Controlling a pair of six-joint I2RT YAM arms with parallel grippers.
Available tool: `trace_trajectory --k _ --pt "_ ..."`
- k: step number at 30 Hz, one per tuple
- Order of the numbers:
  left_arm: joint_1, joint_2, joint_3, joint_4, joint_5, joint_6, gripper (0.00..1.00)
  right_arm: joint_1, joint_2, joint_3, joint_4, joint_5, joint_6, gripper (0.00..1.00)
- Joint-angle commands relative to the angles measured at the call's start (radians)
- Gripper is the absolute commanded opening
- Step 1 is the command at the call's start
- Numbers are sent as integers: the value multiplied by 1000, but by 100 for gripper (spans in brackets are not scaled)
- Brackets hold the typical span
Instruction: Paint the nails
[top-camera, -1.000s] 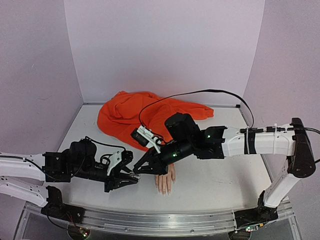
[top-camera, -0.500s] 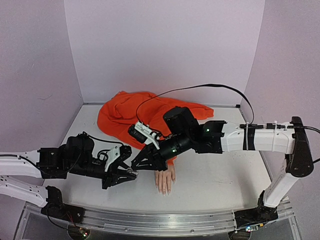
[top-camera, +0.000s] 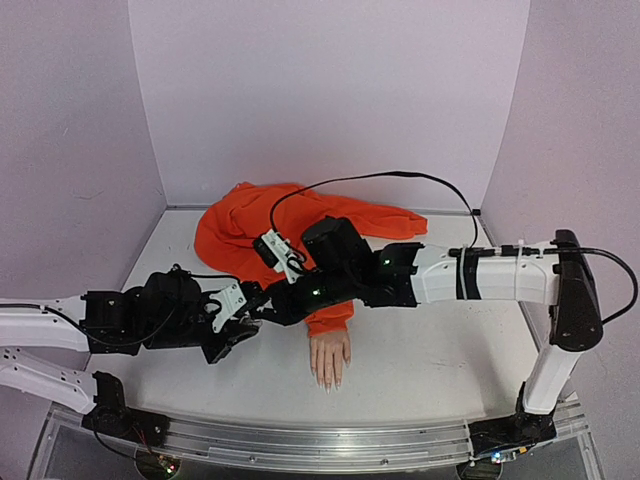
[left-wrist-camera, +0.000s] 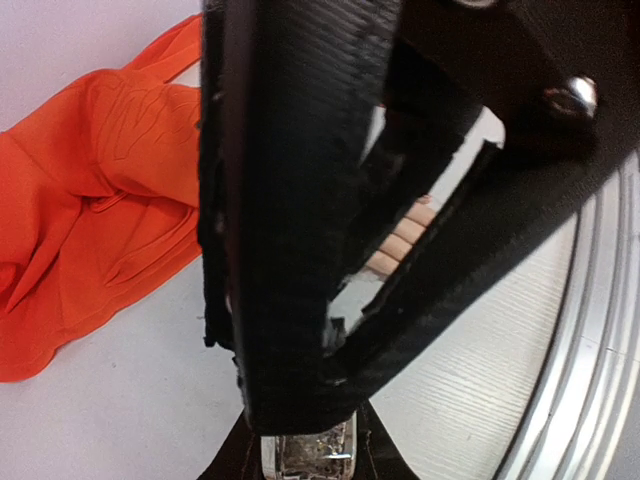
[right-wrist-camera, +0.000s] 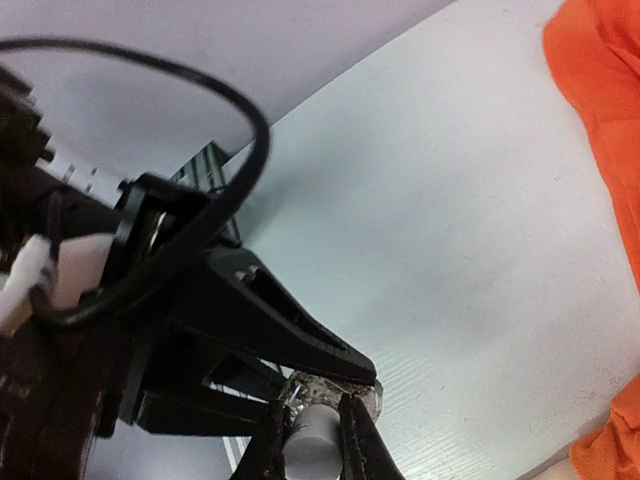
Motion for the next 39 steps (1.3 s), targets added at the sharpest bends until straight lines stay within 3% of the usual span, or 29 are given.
trace_trajectory --k 1,6,13,16,22,24,27,29,35,39 --pt "2 -12 127 393 -163 3 0 121 102 42 -8 227 435 0" --pt "2 -1 113 414 -171 -42 0 167 176 127 -4 340 552 1" --pt "0 -43 17 398 -201 -158 0 157 86 79 -5 409 470 16" --pt "0 -51 -19 369 -232 -245 0 131 31 43 -5 363 404 30" --pt "7 -44 -23 226 -258 -357 0 84 -142 -104 -2 337 245 73" --pt "15 -57 -25 197 -238 -375 0 72 -195 -138 -2 296 142 79" --pt "45 -89 -25 178 -144 -389 0 50 -271 -197 36 182 15 88" --pt "74 -115 -26 180 14 -392 0 12 -294 -229 70 30 -41 88" --pt "109 -184 -4 238 476 -345 0 -51 -310 -248 243 -243 -121 86" --pt "110 -192 11 245 631 -357 0 -51 -278 -197 303 -330 -147 80"
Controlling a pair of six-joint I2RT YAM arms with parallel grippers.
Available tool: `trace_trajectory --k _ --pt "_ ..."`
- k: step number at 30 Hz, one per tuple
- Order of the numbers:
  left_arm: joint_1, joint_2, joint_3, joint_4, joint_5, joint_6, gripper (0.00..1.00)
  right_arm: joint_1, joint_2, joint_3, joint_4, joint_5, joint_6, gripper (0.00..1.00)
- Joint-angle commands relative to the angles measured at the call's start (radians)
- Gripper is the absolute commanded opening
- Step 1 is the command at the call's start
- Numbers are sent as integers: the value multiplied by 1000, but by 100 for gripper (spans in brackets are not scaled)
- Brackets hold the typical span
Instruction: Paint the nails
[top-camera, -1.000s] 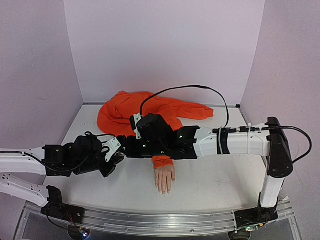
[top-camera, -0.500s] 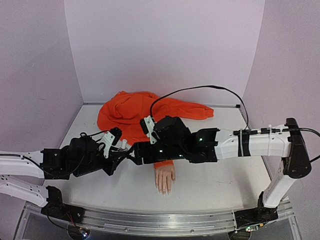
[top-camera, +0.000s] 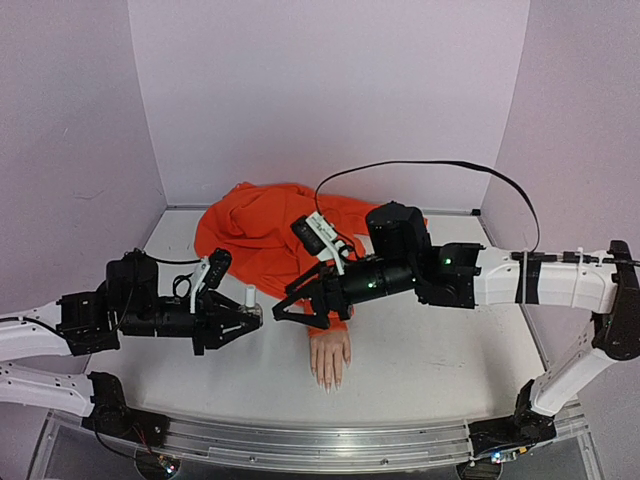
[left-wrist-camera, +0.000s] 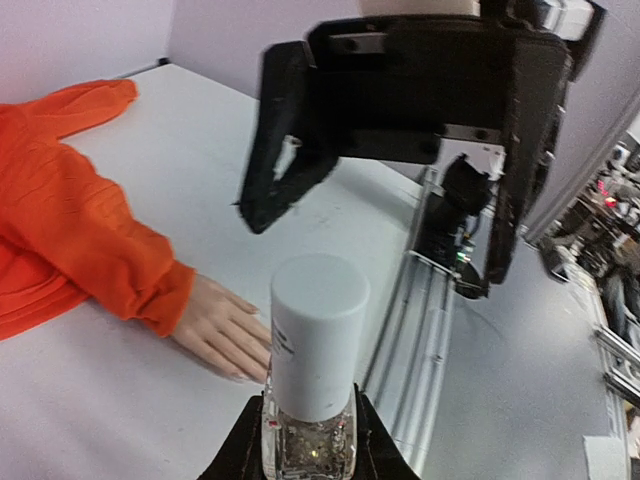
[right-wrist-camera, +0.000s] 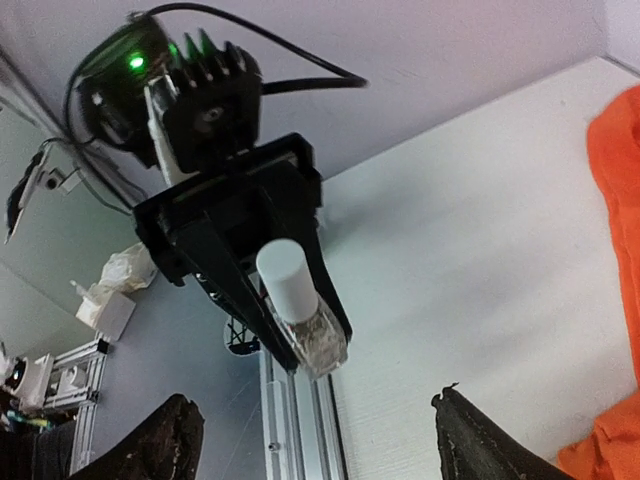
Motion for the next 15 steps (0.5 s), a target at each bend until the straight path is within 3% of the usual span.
trace_trajectory --k 1,10,15 --pt "3 -17 70 98 294 -3 0 9 18 69 153 -203 -69 78" --pt "3 36 101 154 392 -9 0 9 89 141 266 -369 -22 52" --pt "3 53 108 160 414 -3 0 9 113 153 307 -428 6 44"
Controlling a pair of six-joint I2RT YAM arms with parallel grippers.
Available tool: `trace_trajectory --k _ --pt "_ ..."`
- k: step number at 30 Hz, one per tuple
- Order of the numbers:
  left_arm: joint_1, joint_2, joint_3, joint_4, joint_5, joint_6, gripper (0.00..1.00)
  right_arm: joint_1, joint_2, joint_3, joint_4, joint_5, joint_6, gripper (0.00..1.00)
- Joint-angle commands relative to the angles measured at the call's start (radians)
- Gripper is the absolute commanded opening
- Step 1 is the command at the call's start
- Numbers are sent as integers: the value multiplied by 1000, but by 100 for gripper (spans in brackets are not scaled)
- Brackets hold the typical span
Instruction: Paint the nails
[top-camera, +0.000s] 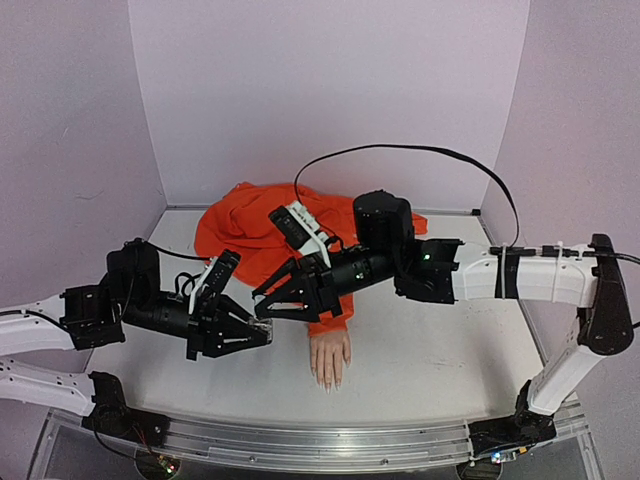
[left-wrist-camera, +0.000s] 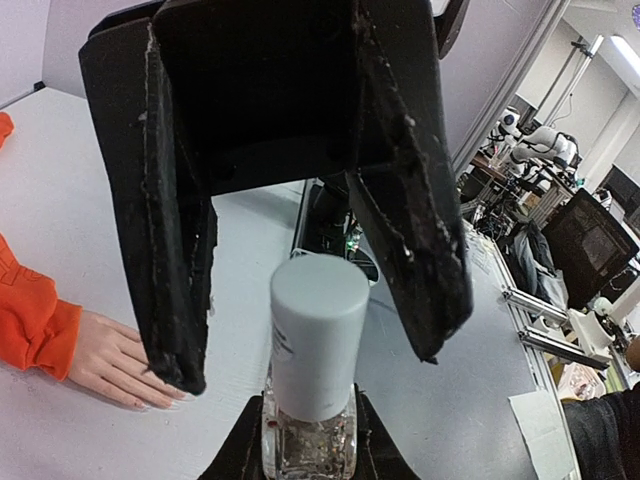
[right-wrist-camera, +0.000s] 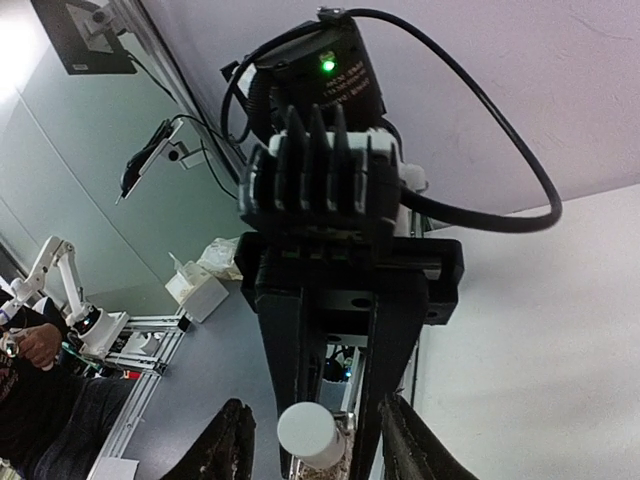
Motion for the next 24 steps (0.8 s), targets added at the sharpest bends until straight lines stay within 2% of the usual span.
trace_trajectory --k 1,14,18,24 --pt "3 8 56 81 62 4 0 2 14 55 127 -109 35 44" --pt "3 -8 50 80 59 13 0 4 66 68 159 -155 66 11" --pt "3 -18 51 80 16 19 0 10 60 50 160 -142 53 0" --pt "6 -49 64 75 -146 65 0 19 74 4 153 -80 40 0"
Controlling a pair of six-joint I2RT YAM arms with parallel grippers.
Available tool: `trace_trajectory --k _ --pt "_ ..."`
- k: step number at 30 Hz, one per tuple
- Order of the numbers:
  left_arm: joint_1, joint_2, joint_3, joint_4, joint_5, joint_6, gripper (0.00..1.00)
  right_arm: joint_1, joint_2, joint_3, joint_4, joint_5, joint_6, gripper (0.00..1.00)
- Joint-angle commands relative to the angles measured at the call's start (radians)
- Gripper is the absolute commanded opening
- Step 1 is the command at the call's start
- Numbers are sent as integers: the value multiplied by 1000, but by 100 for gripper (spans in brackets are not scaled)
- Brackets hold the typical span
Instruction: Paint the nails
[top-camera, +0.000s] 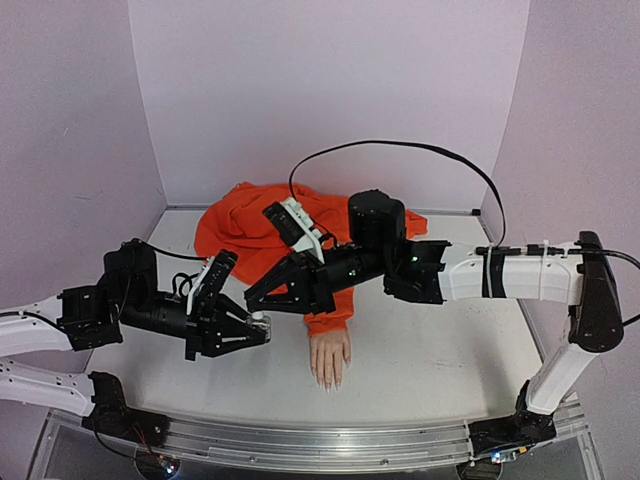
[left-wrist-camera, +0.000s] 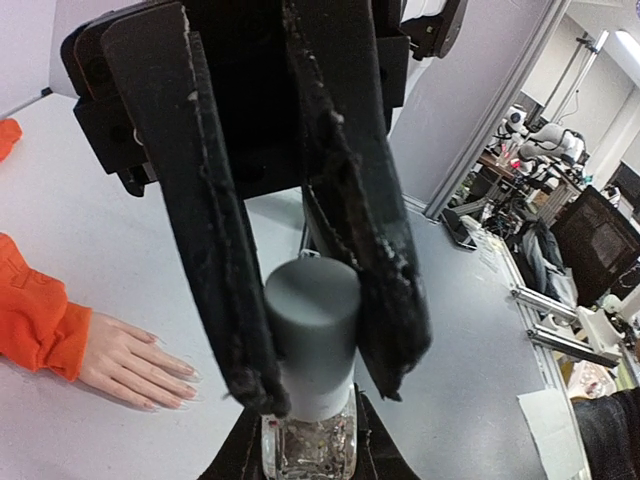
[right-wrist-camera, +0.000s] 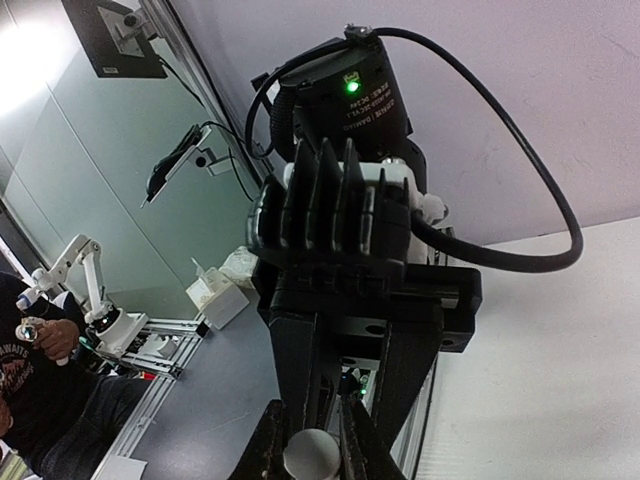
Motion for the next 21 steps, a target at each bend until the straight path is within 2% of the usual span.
trace_trajectory --k 1,5,7,9,11,13,15,21 --pt "6 -47 63 78 -188 60 0 21 16 -28 29 28 -11 0" --pt "6 -42 67 79 -502 108 0 46 25 -33 -48 216 -23 0" --pt "6 -23 79 81 -677 136 0 70 36 -14 -115 419 -8 0" --pt "6 20 110 82 -791 161 0 120 52 31 -216 728 31 0" --pt "6 64 140 81 -858 171 0 183 76 89 -320 1063 123 0" --pt "5 102 165 83 -864 172 0 247 107 138 -370 1245 202 0" --pt "4 128 177 84 -845 162 0 303 142 182 -391 1326 233 0" --pt "3 107 118 83 -768 117 0 296 115 175 -377 1275 208 0"
